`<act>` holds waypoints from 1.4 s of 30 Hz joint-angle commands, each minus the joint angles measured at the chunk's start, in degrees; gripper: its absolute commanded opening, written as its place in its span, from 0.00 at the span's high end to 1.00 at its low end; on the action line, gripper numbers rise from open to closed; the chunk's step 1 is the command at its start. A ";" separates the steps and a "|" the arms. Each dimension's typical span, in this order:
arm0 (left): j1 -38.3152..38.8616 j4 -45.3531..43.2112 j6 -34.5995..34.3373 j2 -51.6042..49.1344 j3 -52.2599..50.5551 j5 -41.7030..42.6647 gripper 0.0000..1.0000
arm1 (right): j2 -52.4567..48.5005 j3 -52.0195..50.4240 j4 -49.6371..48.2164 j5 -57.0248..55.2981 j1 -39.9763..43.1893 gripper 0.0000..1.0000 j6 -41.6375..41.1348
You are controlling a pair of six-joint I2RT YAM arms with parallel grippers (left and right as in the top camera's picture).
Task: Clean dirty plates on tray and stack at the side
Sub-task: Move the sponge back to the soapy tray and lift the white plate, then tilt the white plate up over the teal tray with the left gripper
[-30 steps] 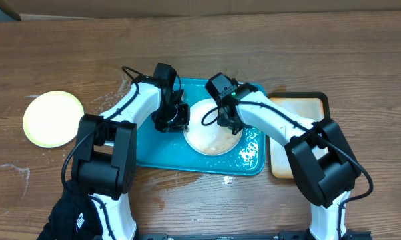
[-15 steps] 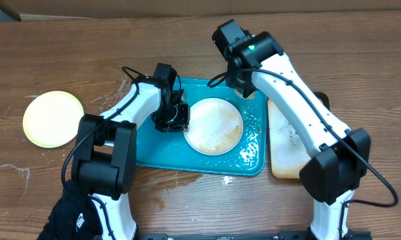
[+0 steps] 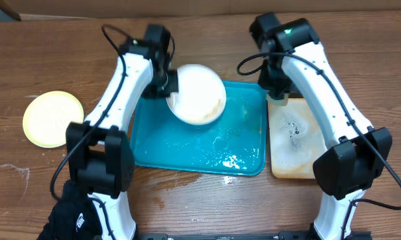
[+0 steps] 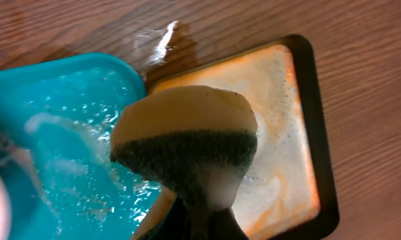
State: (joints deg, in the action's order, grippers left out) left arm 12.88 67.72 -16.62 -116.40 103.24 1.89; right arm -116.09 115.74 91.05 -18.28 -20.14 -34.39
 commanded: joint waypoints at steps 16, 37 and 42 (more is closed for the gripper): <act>17.22 23.76 -14.25 6.60 13.92 -47.50 0.96 | 1.11 -25.99 -13.25 7.82 7.61 0.96 4.48; 26.62 27.04 -17.55 6.58 13.92 -77.64 0.96 | 1.11 -42.95 -26.56 21.66 14.23 0.96 6.62; 28.89 26.95 -15.87 6.58 13.92 -80.96 0.96 | 1.11 -42.95 -26.53 21.64 14.23 0.96 6.86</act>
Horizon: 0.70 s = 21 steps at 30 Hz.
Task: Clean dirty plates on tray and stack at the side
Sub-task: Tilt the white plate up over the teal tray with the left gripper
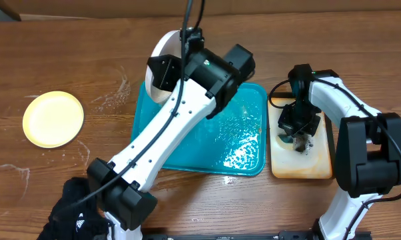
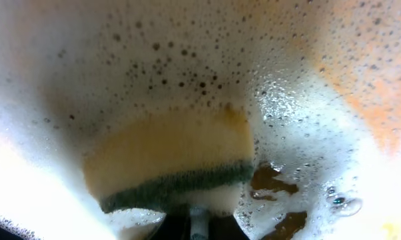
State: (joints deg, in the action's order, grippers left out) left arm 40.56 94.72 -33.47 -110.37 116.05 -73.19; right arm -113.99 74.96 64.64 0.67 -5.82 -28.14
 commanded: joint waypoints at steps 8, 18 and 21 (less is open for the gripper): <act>2.29 -0.02 1.18 0.55 1.11 -6.73 0.96 | -0.98 -2.16 -0.48 2.69 -0.09 0.96 0.59; 2.27 -0.02 1.33 0.55 1.11 -7.17 0.96 | -0.98 -2.16 -0.81 3.13 -0.09 0.96 0.57; 2.27 -0.02 1.33 0.55 1.11 -7.17 0.96 | -0.98 -2.16 -0.83 3.34 -0.09 0.96 0.57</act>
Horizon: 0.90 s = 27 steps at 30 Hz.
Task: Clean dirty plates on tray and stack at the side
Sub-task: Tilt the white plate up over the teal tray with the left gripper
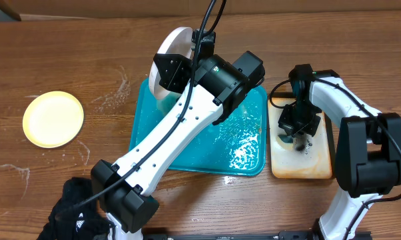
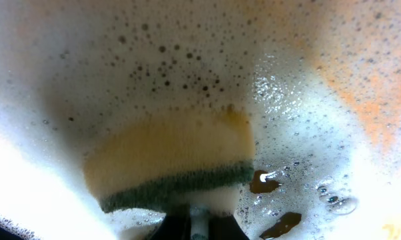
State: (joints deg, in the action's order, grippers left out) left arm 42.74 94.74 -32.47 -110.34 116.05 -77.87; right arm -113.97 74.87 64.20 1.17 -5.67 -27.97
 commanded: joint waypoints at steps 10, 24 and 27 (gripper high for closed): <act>0.09 -0.04 0.33 0.52 1.11 -2.45 0.96 | -1.01 -2.08 -0.48 3.06 -0.24 0.96 0.39; 0.11 -0.04 0.33 0.52 1.11 -2.45 0.96 | -1.01 -2.08 -0.48 4.09 -0.24 0.96 0.39; 0.11 -0.04 0.33 0.52 1.11 -2.45 0.96 | -1.01 -2.08 -0.48 4.11 -0.24 0.96 0.39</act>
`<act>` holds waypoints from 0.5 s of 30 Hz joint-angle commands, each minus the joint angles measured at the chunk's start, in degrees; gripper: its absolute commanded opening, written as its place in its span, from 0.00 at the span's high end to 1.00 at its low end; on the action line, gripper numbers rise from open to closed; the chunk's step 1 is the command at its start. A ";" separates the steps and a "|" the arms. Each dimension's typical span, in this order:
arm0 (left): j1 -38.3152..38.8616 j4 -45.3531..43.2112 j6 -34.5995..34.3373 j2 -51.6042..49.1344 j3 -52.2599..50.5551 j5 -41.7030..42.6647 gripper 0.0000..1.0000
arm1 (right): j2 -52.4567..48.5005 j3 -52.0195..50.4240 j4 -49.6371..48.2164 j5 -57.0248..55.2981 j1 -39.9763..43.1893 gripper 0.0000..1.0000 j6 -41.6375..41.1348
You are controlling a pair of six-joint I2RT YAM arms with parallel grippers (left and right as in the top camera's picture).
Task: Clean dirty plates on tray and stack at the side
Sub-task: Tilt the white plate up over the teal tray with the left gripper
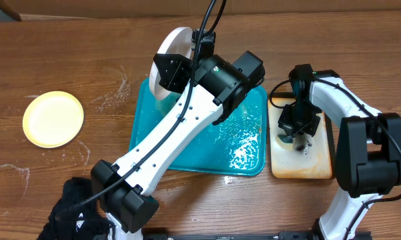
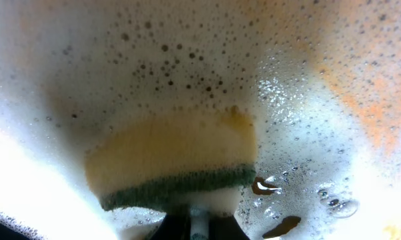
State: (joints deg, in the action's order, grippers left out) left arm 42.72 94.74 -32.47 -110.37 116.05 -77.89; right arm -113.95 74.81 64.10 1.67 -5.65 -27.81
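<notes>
My left gripper (image 1: 182, 59) is shut on a white plate (image 1: 170, 45), held on edge above the far left corner of the teal tray (image 1: 244, 143). A pale yellow plate (image 1: 53, 119) lies flat on the table at the far left. My right gripper (image 1: 298, 137) is down in the soapy basin (image 1: 320, 163), shut on a yellow sponge (image 2: 170, 157) with a green scouring layer. The sponge is pressed into white foam (image 2: 120, 60) in the right wrist view.
A black cloth (image 1: 70, 213) lies at the table's front left corner. Water streaks mark the wood between the yellow plate and the tray. The tray holds a film of soapy water. My left arm crosses diagonally over the tray.
Nothing has visibly moved in the overhead view. In the right wrist view the sponge sits almost the same in the foam, with a slight shift of the bubbles.
At first my left gripper held the white plate face-up over the tray while my right held the sponge above the basin's far edge. Then the plate was tilted on edge and the sponge was down in the foam. Both have stayed so.
</notes>
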 commanded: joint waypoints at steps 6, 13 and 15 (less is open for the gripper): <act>0.13 -0.02 0.35 0.57 1.11 -2.43 0.96 | -1.03 -2.01 -0.39 3.61 -0.26 0.96 0.24; 0.00 -0.52 0.04 0.57 1.11 2.78 0.96 | -1.03 -2.01 -0.39 3.61 -0.26 0.96 0.24; -0.72 -0.37 -1.92 0.57 1.11 10.51 0.96 | -1.03 -2.01 -0.39 3.61 -0.26 0.96 0.26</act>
State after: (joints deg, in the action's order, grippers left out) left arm 42.63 94.50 -32.60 -110.34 116.05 -75.11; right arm -113.95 74.76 64.10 2.13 -5.65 -27.81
